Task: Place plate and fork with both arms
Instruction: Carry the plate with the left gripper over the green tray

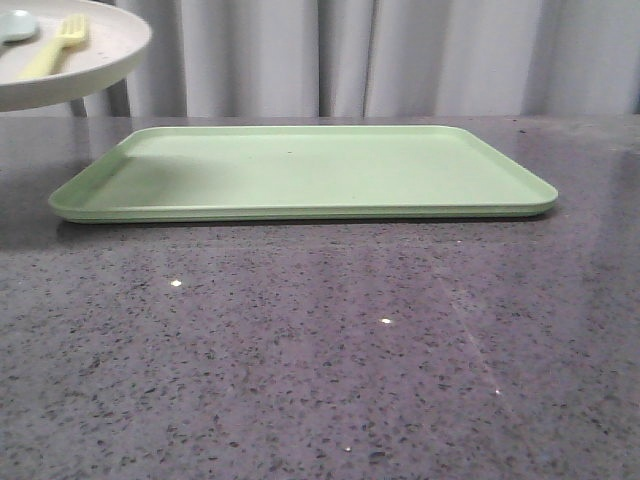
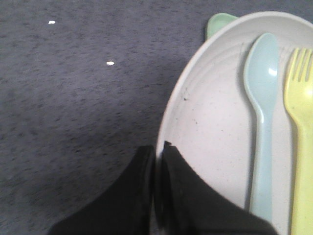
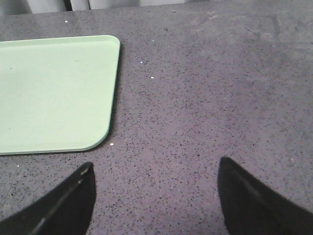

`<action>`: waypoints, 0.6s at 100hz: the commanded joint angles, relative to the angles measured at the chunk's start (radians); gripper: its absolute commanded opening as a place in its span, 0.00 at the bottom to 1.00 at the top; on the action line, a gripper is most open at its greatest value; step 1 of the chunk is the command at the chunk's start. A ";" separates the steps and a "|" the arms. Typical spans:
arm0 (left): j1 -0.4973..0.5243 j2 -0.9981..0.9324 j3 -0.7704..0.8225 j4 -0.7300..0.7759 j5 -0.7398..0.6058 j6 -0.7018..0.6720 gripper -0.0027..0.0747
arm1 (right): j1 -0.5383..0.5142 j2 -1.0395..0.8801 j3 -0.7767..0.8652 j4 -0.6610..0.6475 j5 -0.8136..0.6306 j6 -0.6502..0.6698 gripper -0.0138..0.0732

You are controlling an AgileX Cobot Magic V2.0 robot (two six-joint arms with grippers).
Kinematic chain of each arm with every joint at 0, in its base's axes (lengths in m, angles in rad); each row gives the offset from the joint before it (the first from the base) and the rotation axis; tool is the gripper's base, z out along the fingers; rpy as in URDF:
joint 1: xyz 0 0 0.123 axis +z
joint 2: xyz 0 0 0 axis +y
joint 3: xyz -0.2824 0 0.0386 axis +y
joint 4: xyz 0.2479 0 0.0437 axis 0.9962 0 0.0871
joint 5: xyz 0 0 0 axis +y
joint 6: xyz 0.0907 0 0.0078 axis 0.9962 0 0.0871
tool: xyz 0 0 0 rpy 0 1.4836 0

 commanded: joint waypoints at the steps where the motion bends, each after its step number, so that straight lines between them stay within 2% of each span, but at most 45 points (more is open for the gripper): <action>1: -0.091 0.022 -0.064 -0.069 -0.093 -0.044 0.01 | -0.001 0.010 -0.035 0.005 -0.068 -0.009 0.76; 32: -0.394 0.220 -0.183 -0.069 -0.245 -0.143 0.01 | -0.001 0.010 -0.035 0.008 -0.047 -0.009 0.76; 43: -0.468 0.283 -0.221 -0.067 -0.284 -0.177 0.01 | -0.001 0.010 -0.035 0.008 -0.035 -0.009 0.76; 60: -0.514 0.375 -0.276 -0.067 -0.300 -0.209 0.01 | -0.001 0.010 -0.035 0.008 -0.028 -0.009 0.76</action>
